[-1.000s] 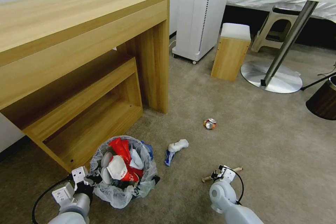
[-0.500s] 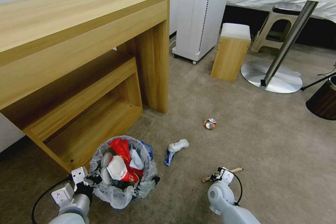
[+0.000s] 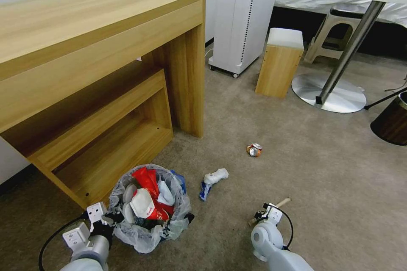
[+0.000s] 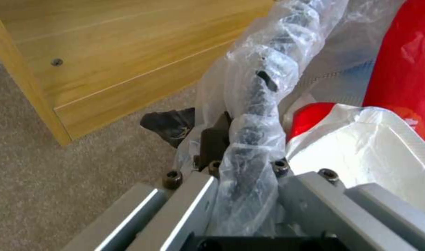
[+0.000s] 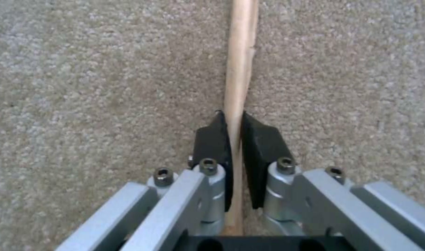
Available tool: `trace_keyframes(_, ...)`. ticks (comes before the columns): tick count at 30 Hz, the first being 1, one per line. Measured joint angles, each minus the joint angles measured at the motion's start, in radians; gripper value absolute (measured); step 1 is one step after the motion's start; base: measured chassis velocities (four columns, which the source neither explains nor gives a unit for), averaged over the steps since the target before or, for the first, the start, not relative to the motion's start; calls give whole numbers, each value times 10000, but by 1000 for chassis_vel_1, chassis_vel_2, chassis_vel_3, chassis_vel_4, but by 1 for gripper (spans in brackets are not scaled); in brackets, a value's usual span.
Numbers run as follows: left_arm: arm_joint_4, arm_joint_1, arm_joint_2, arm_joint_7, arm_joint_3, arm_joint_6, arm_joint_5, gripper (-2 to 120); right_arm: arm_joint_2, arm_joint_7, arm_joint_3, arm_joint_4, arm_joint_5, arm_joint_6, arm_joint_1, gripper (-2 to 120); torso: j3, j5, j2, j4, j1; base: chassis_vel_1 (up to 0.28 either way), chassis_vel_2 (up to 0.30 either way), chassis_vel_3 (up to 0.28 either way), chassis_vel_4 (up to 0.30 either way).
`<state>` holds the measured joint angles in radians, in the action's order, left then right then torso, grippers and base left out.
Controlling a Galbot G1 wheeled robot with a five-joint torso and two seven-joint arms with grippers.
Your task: Pick up the trash bin and place the garbage on the floor into it.
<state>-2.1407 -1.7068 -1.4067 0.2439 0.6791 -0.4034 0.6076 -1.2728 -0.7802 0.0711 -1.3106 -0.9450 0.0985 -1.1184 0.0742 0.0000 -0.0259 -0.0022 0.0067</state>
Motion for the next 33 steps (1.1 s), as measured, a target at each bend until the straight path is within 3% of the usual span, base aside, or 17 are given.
trace_keyframes(12, 19, 29, 3, -11, 2, 41, -11, 0, 94, 96, -3, -121, 192, -115, -166, 0, 0, 1, 0, 0, 0, 0, 0, 0, 0)
trace_keyframes(20, 84, 137, 80, -11, 28, 41, 21, 0, 870, 658, 110, -1267, 444, -449, -732, 0, 0, 3, 0, 0, 0, 0, 0, 0, 0)
trace_keyframes(22, 100, 169, 126, 1, 36, 24, 46, 0, 1715, 1132, 114, -2452, 725, -905, -1185, 0, 1, 2, 0, -3, 0, 0, 0, 0, 0)
trace_keyframes(24, 101, 169, 135, 6, 39, 17, 46, 0, 1840, 1218, 104, -2675, 774, -961, -1235, 0, 1, 2, 0, -4, 0, 0, 0, 0, 0)
trace_keyframes(25, 70, 158, 147, 13, 39, -7, 54, 0, 2417, 1579, -46, -3746, 939, -1289, -1326, 0, 0, -3, 0, -4, 0, 0, 0, 0, 0)
trace_keyframes(28, 14, 140, 153, 20, 36, -32, 57, 0, 2776, 1851, -182, -4472, 1019, -1438, -1279, 0, 0, 0, 0, -1, -1, 0, 0, 0, 0)
trace_keyframes(30, -164, 108, 131, 64, 30, -109, 56, 0, 3628, 2654, -748, -6044, 1118, -1920, -643, 0, 1, 3, 1, -1, 0, 0, 0, 0, 0)
trace_keyframes(33, -257, 75, 96, 76, 17, -141, 48, 0, 4075, 2978, -1302, -6745, 1139, -2175, 77, 0, 0, -1, 0, 0, 0, 0, 0, 0, 0)
